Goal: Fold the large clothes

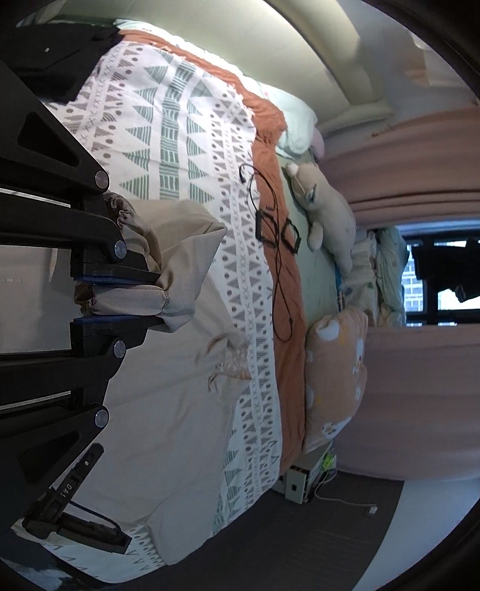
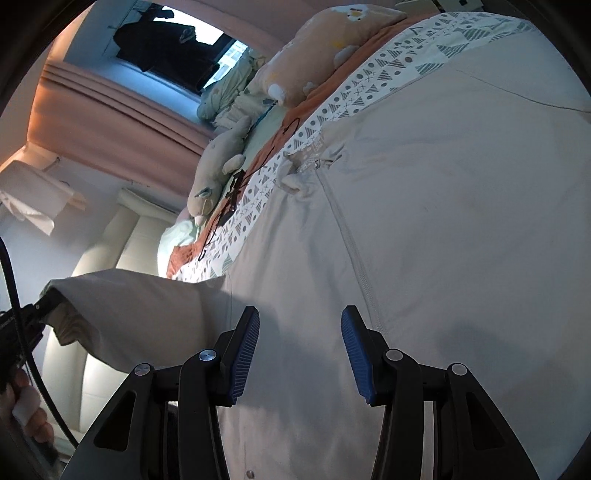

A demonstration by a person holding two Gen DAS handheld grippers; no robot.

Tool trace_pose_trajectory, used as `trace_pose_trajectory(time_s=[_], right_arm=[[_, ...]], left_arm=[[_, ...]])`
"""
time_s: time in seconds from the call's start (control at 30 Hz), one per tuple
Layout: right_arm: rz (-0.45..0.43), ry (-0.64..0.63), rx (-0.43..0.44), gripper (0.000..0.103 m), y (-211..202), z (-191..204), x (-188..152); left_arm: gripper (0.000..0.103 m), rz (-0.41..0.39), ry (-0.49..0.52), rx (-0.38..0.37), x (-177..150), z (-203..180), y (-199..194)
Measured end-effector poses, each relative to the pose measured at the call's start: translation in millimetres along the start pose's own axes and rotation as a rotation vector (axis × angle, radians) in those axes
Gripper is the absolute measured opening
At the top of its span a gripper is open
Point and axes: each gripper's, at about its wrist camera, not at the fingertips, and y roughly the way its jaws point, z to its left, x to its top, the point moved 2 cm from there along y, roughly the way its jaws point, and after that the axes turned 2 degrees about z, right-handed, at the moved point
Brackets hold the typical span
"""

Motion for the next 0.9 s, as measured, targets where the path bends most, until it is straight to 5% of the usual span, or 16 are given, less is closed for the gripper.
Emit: trace_pose_trajectory(time_s=[0.23, 0.43, 0.5, 0.57, 0.67, 0.9], right_arm=[[-0.041, 0.103, 0.008, 0.047, -8, -32, 21], [-0.067, 0.152, -0.040, 0.047, -13, -54, 33], [-0.064, 0.160, -0.046, 0.047, -13, -58, 35], [-0.062, 0.158, -0.048, 0.047, -14, -60, 36], [-0.059, 0.146, -0.051, 0.047, -11, -56, 36], [-0.033, 0.058, -0.096, 0.047, 1, -38, 33]], left_arm=[[0.013, 0.050, 0.088, -0.130, 11, -75, 46], [0.034, 0.167, 0.157, -0.211, 2, -113, 94], [0.037, 0.189, 0.117, -0.261, -1, -109, 105], [0.058, 0.206, 0.064, -0.287, -5, -97, 111], [0.075, 0.183, -0.003, -0.299, -8, -78, 112], [0.075, 0.140, -0.094, -0.183, -34, -4, 107]])
